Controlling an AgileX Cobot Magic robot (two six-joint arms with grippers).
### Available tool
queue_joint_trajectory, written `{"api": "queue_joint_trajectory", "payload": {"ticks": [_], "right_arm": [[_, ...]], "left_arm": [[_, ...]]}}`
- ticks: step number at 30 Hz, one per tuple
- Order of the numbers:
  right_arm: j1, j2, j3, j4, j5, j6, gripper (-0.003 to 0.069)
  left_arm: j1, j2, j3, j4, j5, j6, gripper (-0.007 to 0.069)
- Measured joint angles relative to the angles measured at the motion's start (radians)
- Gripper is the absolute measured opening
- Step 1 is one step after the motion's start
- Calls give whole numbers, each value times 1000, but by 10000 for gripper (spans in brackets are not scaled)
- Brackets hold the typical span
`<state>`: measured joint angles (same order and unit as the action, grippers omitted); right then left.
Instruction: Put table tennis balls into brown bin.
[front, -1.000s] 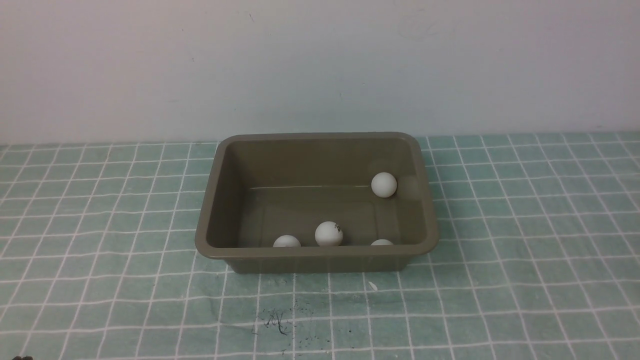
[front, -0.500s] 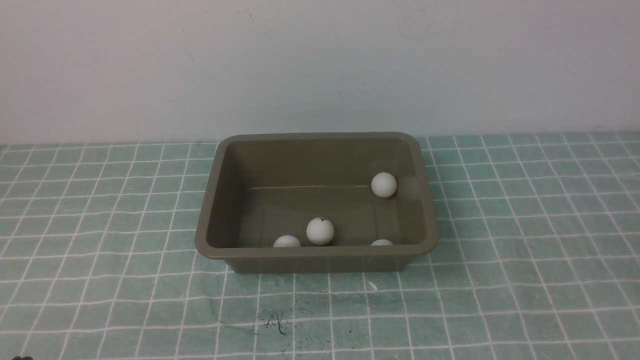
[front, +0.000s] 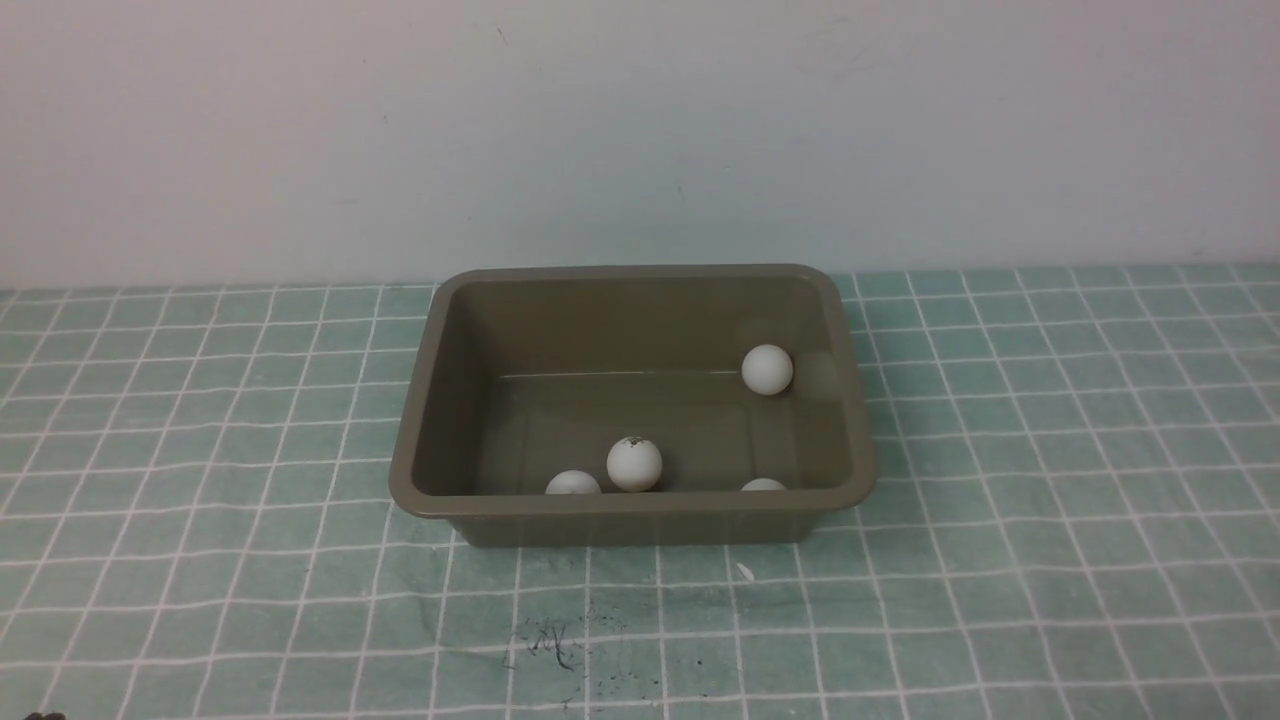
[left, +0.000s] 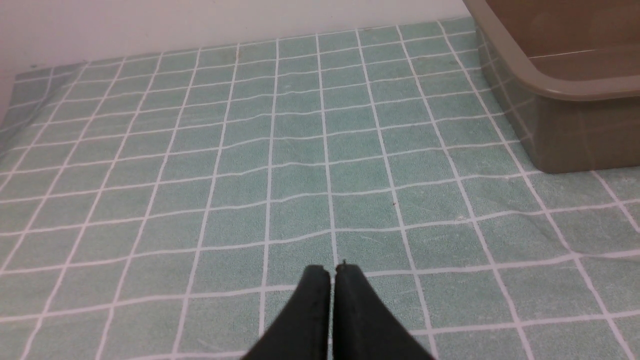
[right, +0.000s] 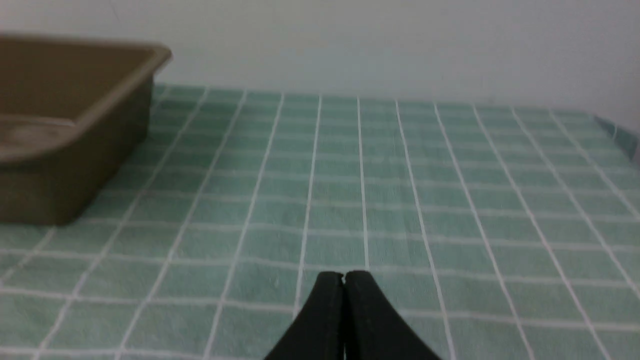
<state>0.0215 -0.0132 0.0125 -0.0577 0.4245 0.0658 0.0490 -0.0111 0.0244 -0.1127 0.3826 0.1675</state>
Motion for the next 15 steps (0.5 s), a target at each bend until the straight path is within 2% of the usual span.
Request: {"api": "queue_joint_trajectory", "payload": {"ticks": [15], "right_arm": [[-3,0,4,8,-25,0,-12]], "left_arm": [[0,0,0,0,0,0,-5]]}}
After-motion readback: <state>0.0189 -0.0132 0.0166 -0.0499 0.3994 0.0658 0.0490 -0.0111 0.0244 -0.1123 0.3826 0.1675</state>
